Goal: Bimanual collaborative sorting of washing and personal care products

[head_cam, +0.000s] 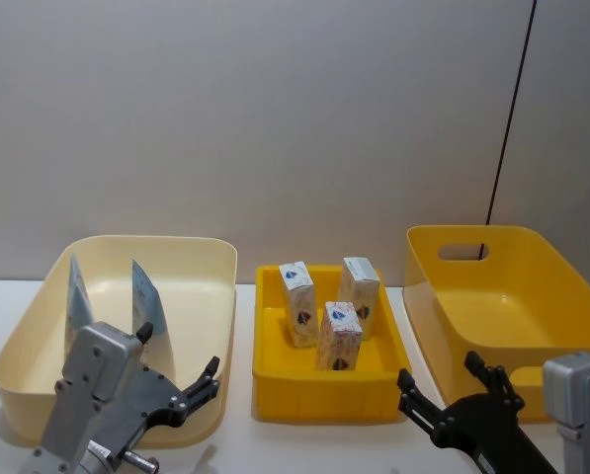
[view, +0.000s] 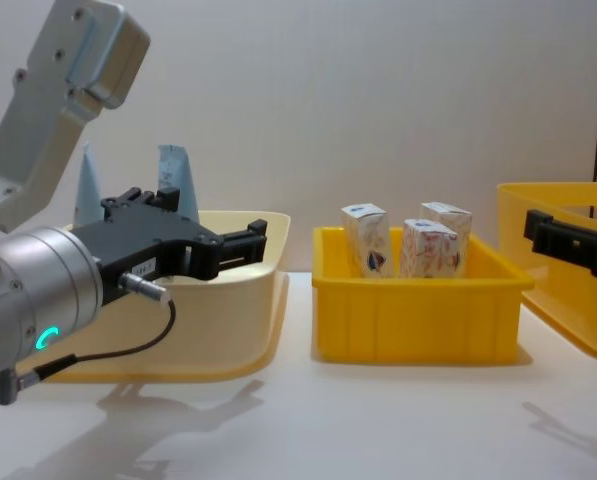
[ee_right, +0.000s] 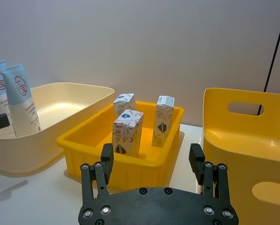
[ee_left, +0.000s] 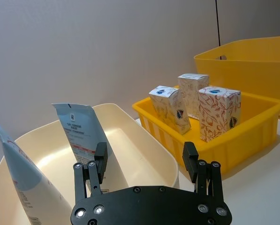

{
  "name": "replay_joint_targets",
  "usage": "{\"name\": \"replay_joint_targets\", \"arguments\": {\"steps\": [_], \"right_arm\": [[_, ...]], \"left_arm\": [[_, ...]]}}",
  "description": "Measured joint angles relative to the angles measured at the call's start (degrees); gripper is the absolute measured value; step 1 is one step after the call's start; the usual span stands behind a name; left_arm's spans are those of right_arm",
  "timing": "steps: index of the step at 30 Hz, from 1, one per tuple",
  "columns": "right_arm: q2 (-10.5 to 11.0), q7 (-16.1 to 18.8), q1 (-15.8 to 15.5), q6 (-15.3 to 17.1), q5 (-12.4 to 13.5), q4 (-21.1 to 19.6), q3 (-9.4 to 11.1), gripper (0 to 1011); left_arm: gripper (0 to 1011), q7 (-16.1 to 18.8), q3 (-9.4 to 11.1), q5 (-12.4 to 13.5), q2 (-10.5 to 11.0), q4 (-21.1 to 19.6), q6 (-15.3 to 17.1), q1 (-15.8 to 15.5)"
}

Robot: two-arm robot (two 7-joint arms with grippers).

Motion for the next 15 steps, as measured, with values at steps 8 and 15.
{"name": "replay_joint_targets", "arguments": {"steps": [8,15], "right_arm": [[0.0,0.0,0.0,0.0,0.0,0.0,0.0,1001],[0.0,0.0,0.0,0.0,0.0,0.0,0.0,1001]], "left_arm": [[1000,0.0,0.0,0.0,0.0,0.0,0.0,0.0],[999,0.0,0.0,0.0,0.0,0.0,0.0,0.0]]}}
